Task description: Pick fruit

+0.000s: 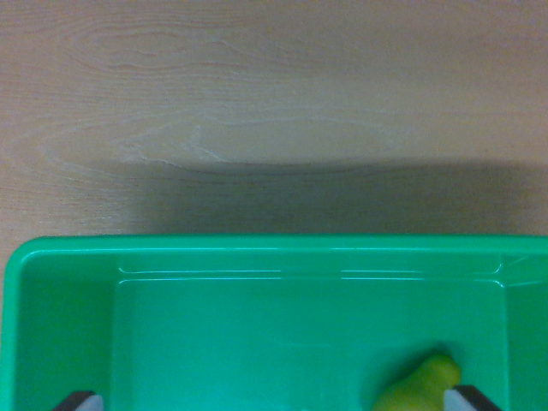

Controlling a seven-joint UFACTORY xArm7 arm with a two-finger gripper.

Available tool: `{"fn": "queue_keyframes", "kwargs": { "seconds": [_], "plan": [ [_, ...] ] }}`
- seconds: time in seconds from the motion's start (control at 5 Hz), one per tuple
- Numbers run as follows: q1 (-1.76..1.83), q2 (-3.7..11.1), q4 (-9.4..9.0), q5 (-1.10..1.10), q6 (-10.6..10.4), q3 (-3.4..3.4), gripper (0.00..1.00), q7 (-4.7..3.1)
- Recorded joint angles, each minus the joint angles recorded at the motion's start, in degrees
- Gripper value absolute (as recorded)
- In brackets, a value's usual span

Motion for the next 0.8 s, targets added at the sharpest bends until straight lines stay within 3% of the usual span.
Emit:
{"fn": "queue_keyframes", "kwargs": {
  "seconds": [0.2,0.4,0.6,0.8],
  "plan": [
    [-0.46,0.93,-2.11,-0.01,-2.23,-0.31,0.00,1.06],
    [-0.46,0.93,-2.11,-0.01,-2.23,-0.31,0.00,1.06],
    [-0.96,1.93,-4.39,-0.03,-4.63,-0.64,0.00,2.20],
    [-0.96,1.93,-4.39,-0.03,-4.63,-0.64,0.00,2.20]
  ]
}}
